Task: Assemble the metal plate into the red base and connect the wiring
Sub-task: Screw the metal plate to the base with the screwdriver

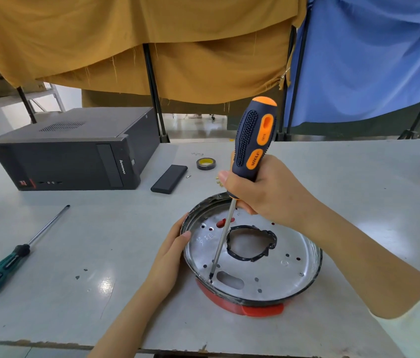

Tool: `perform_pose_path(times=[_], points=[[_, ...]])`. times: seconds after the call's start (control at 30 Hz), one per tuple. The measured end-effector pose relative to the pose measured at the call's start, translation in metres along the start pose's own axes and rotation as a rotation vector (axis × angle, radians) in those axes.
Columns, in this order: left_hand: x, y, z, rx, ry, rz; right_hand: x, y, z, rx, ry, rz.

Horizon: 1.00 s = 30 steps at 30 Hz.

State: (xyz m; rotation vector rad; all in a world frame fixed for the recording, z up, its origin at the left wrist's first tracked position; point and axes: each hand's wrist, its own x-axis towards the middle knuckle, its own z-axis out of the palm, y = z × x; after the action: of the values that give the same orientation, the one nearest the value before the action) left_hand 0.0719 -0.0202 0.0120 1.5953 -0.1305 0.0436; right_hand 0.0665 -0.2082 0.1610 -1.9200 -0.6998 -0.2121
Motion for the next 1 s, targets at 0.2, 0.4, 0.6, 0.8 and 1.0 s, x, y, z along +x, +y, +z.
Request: perform_pose_path(times=[0.2, 0.4, 0.6, 0.8, 1.0], points=[[0.0023, -0.0021, 0.0006, -0.008, 0.005, -0.007, 0.0004, -0.0016, -0.001, -0.054, -0.01, -0.011], [0.003, -0.0055, -0.0014, -0.002, 0.001, -0.007, 0.0002, -0.002, -0.001, -0.059, -0.02, -0.004], [0.0031, -0.007, -0.002, 0.011, -0.004, -0.002, 0.0008, -0.0031, -0.0008, -0.08, -0.026, -0.006], [0.0034, -0.0065, -0.0022, 0.01, -0.003, -0.005, 0.0006, -0.0038, -0.0024, -0.075, -0.01, -0.013], [0.0017, -0.0039, -0.0009, 0.029, -0.007, -0.001, -0.0009, -0.0039, -0.0003, -0.096, -0.018, -0.018]])
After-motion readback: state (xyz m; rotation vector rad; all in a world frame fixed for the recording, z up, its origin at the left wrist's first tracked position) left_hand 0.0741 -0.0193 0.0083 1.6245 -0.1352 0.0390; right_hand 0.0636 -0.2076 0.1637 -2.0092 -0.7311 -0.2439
